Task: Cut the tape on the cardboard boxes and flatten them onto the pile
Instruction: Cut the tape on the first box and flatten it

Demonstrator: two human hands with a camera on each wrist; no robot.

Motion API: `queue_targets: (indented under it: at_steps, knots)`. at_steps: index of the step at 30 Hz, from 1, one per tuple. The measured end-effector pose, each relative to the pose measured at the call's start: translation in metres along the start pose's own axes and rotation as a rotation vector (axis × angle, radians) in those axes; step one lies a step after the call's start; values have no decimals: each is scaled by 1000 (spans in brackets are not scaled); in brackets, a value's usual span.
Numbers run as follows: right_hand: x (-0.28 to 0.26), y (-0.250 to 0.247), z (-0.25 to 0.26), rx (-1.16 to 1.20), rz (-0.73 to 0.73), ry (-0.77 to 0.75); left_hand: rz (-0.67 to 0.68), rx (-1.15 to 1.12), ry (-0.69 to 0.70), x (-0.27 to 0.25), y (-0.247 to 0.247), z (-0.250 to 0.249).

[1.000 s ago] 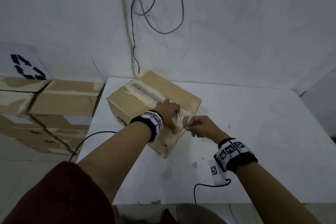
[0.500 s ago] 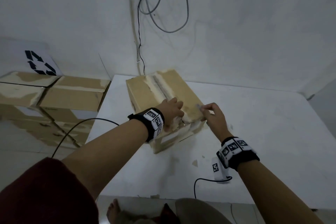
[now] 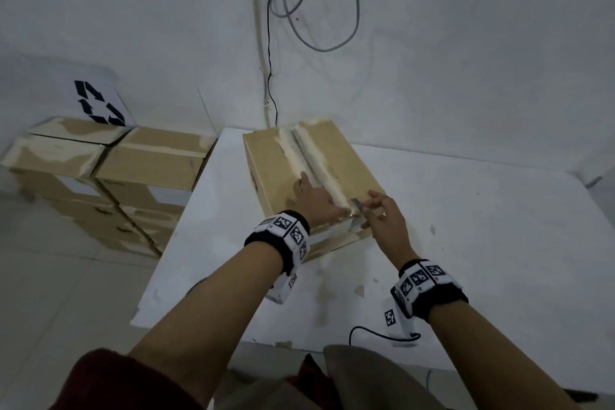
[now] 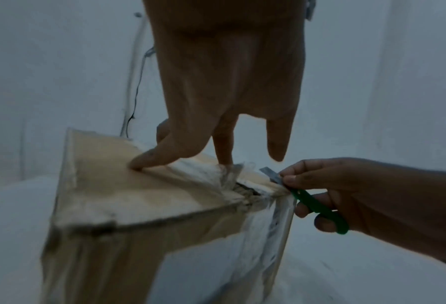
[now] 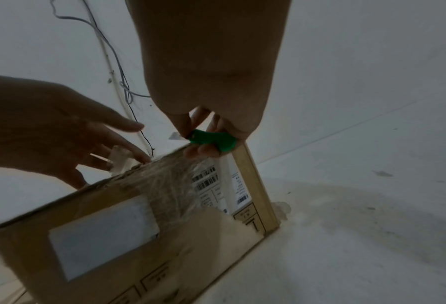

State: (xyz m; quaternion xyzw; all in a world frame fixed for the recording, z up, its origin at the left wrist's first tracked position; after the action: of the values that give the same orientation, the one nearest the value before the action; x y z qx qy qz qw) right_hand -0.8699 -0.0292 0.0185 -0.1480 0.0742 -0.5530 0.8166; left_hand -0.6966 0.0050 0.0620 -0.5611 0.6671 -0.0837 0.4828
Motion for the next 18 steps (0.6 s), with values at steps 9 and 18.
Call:
queue_targets:
  at_steps: [9,18]
  knots:
    - [-34,5,-5,-296,6,-297,-373,-650,-19,3,20,15]
    - [-37,25,-4,-449,28,-287,-417,-795,25,12,30,19]
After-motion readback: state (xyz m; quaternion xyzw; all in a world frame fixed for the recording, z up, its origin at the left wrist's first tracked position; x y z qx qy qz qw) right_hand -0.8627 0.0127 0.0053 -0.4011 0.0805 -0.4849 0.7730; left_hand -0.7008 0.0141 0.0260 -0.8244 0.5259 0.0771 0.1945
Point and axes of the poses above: each hand's wrist, its own x-axis towards the middle knuckle, its own y-axis out of the palm, z = x × y, the point moved 2 cm from there along x, towards the middle knuckle, and after that the axes turned 9 degrees about z, right-handed, at the moved point
